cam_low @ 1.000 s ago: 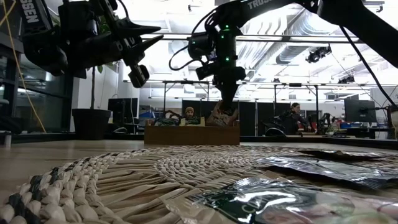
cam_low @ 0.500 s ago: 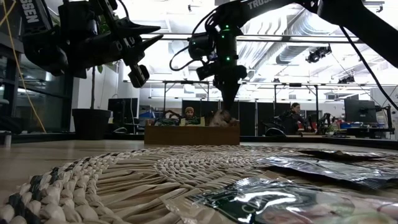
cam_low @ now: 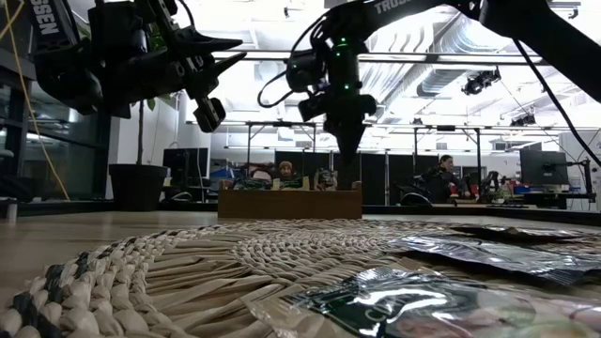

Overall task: Pick & Place Tea
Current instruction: Put the brown tea bag in the right section of the wooden organizer

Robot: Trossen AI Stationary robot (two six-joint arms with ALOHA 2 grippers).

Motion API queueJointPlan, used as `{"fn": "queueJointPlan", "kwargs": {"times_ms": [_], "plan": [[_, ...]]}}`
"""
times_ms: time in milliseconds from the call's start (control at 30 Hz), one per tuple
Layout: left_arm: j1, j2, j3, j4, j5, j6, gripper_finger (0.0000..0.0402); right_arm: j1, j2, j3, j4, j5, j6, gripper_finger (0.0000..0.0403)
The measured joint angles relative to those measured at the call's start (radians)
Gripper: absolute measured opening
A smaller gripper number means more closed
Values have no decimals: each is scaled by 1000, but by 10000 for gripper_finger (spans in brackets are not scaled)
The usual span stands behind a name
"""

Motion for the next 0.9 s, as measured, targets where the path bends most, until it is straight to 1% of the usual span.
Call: {"fn": "queueJointPlan", "kwargs": {"times_ms": [167, 267, 400, 500, 633, 800, 900], "plan": [[0, 0, 0, 0, 0, 0, 58, 0, -12, -1, -44, -120, -6, 72], [0, 0, 0, -3, -1, 0, 58, 0, -23, -1, -41, -155, -42, 72], [0, 0, 0, -4, -1, 0, 58, 0, -36, -1, 28, -170, -102, 71], [0, 0, 0, -5, -1, 4, 58, 0, -39, -1, 95, -208, -153, 71], [0, 0, 0, -23, -3, 5, 58, 3, -39, -1, 166, -251, -181, 68], [0, 0, 0, -27, -4, 8, 58, 7, -39, -1, 171, -223, -267, 58], [0, 0, 0, -27, -4, 8, 58, 7, -39, -4, 173, -209, -313, 60]]}}
